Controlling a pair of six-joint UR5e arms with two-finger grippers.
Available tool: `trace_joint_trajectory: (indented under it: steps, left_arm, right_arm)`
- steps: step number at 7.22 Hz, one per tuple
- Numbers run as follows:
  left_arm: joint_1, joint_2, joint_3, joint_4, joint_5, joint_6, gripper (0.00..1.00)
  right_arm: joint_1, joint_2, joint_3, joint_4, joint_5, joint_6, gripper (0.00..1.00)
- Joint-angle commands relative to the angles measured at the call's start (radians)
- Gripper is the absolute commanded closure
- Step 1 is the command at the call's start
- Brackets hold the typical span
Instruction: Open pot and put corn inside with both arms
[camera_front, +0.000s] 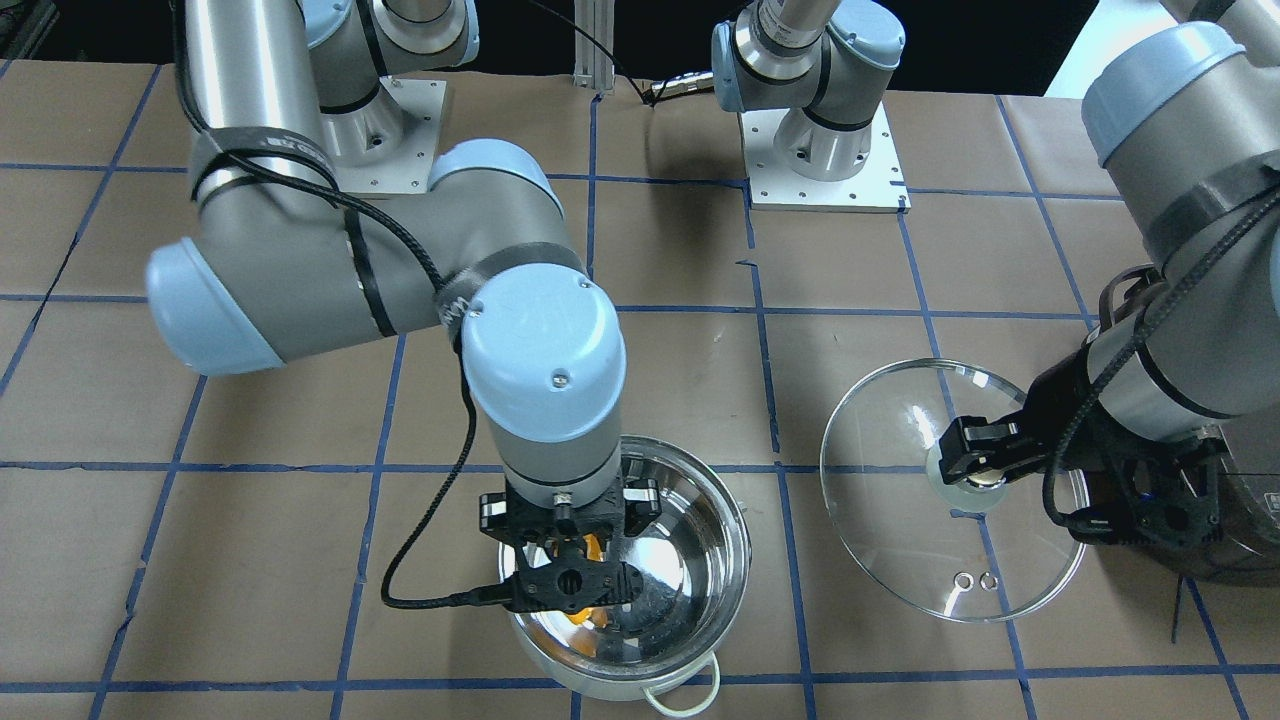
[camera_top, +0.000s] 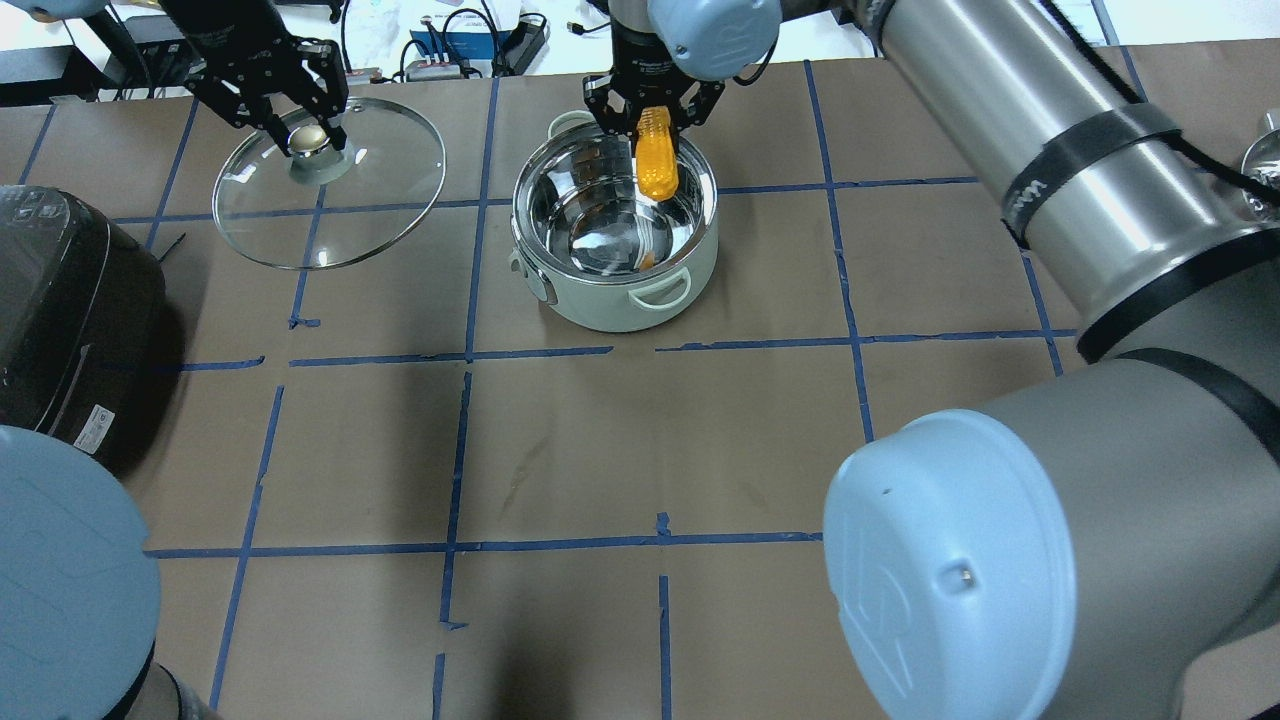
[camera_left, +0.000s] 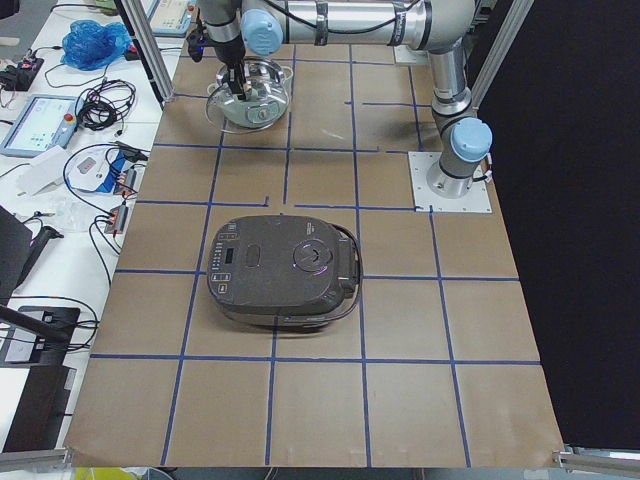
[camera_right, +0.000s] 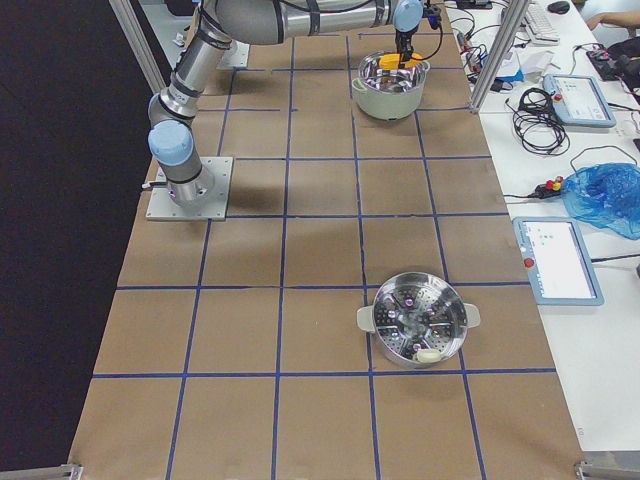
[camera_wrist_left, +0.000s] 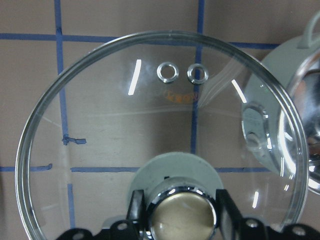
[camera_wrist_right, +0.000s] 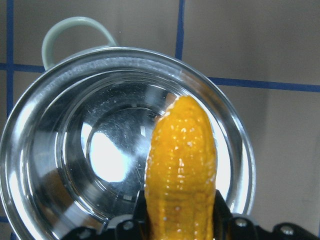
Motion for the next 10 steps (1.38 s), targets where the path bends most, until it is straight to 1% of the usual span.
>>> trace_joint_trajectory:
  steps: [1,2,3,4,5,6,7,8,9,10]
  left_arm:
    - [0.023,-0.046,-0.196,0.309,-0.006,0.03,0.99]
    - [0.023,-0.089,-0.23,0.413,-0.006,0.031,0.99]
    - [0.024,-0.126,-0.229,0.439,-0.006,0.041,0.99]
    - [0.024,-0.142,-0.232,0.463,-0.011,0.048,0.99]
    - [0.026,-0.146,-0.24,0.466,-0.011,0.054,0.99]
    - [0.026,-0.163,-0.246,0.486,-0.014,0.082,0.98]
    - [0.026,-0.168,-0.234,0.489,-0.022,0.085,0.96]
    - [0.026,-0.154,-0.231,0.48,-0.012,0.085,0.3]
    - [0.024,-0.134,-0.229,0.46,-0.008,0.084,0.0]
    - [0.024,-0.082,-0.229,0.391,-0.006,0.082,0.0]
  right_arm:
    - [0.056,0.107,-0.012,-0.063,-0.024,0.062,0.89]
    - [0.057,0.129,-0.006,-0.083,-0.042,0.051,0.87]
    - [0.061,0.124,0.025,-0.085,-0.044,0.057,0.78]
    - [0.063,0.12,0.053,-0.094,-0.05,0.049,0.17]
    - [0.063,0.109,0.057,-0.112,-0.05,0.04,0.0]
    - [0.063,0.1,0.057,-0.114,-0.05,0.037,0.0]
    - [0.063,0.069,0.059,-0.114,-0.05,0.034,0.0]
    - [0.058,0.008,0.077,-0.096,-0.051,0.034,0.0]
    - [0.032,-0.071,0.102,-0.009,-0.05,0.026,0.0]
    - [-0.003,-0.142,0.122,0.036,-0.05,0.025,0.0]
